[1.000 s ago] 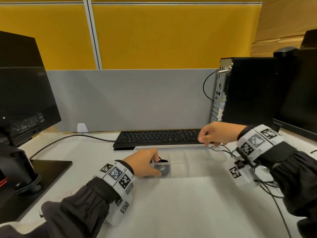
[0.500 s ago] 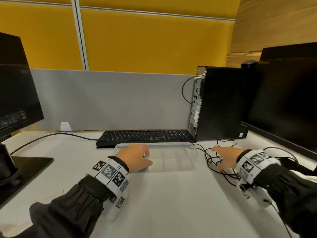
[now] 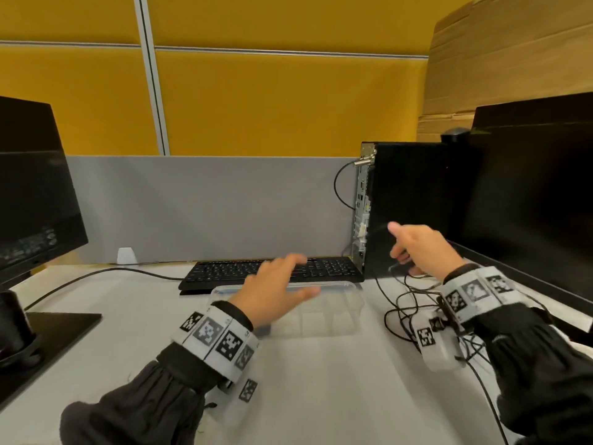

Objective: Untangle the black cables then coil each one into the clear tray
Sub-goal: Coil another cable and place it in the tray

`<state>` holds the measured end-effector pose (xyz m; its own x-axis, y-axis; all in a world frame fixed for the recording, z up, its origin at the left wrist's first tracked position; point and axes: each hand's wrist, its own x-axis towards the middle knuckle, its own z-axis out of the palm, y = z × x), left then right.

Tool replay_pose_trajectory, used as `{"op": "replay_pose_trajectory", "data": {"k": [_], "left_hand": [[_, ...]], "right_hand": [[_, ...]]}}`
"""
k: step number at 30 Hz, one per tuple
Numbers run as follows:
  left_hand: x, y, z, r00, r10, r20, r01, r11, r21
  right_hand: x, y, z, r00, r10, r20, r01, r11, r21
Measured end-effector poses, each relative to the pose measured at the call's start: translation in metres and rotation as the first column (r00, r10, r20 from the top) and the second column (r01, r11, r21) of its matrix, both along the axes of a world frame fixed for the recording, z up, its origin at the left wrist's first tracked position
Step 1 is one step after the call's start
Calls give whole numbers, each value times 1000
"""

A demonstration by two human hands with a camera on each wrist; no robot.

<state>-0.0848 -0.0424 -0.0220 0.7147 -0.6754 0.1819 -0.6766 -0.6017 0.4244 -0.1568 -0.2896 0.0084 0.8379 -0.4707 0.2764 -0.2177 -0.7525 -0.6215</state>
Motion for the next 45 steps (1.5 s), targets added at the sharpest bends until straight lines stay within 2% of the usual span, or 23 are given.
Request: {"op": "replay_pose_trajectory", "data": {"k": [2,4,5,8,10,11,12,14,16,18,20,24,27,28,30,32,34,36,38,40,42,44,45], "left_hand": [[-3,-11,21,998,-65,-27,52,938,-342],[-7,-22,39,992,-125,-14,96,828,-552],[-8,-28,44,988,-157,-3,126,801,-585],[-11,-42,47,952,-305,2,259,805,-533],[-12,-44,42,891,-443,-105,303,749,-589],[-12,-43,39,853,-490,-179,273,712,-647],[-11,-39,35,824,-517,-232,231,680,-696],[-9,-28,29,826,-487,-283,141,665,-733],[-2,-14,24,841,-442,-311,90,682,-726],[6,1,19,849,-397,-349,51,718,-694],[17,19,14,859,-352,-371,26,755,-655],[37,54,8,878,-268,-397,-51,772,-634],[47,67,12,920,-161,-358,-133,730,-671],[49,70,15,933,-127,-336,-153,705,-693],[52,74,20,950,-70,-303,-184,660,-729],[50,75,24,961,-25,-276,-196,644,-740],[45,74,26,969,-7,-247,-186,638,-747],[37,71,29,974,-19,-225,-163,634,-756],[27,67,35,980,-42,-194,-121,646,-754],[14,62,43,988,-74,-135,-49,680,-732],[-2,54,52,990,-133,-52,59,711,-701],[-15,46,60,980,-197,34,169,720,-673],[-19,44,63,976,-208,65,198,723,-662]], "right_hand": [[-17,20,28,971,151,183,-192,955,227],[-35,40,46,911,342,233,-402,863,306],[-43,47,52,872,426,242,-487,806,337],[-61,57,59,745,604,282,-663,627,408],[-66,59,62,707,612,354,-706,597,380],[-65,57,64,711,570,413,-701,618,355],[-64,53,66,718,504,480,-678,661,322],[-59,43,69,722,355,594,-573,788,225],[-55,32,68,695,277,663,-441,893,90],[-52,19,65,650,234,723,-309,951,-30],[-51,4,61,598,130,791,-149,988,-50],[-57,-39,50,476,-179,861,129,983,133],[-57,-44,36,451,-200,870,193,973,124],[-54,-42,33,486,-185,854,194,976,101],[-47,-35,30,663,-143,735,158,986,49],[-40,-24,29,880,-99,465,126,992,-27],[-33,-5,27,979,-65,191,100,979,-180],[-30,23,21,998,-1,67,22,951,-307],[-30,55,14,984,181,7,-169,934,-313],[-28,85,12,920,391,28,-374,898,-231],[-25,111,18,854,515,69,-493,844,-211],[-23,130,32,802,597,-17,-585,778,-228],[-24,136,39,766,640,-63,-642,754,-142]]}}
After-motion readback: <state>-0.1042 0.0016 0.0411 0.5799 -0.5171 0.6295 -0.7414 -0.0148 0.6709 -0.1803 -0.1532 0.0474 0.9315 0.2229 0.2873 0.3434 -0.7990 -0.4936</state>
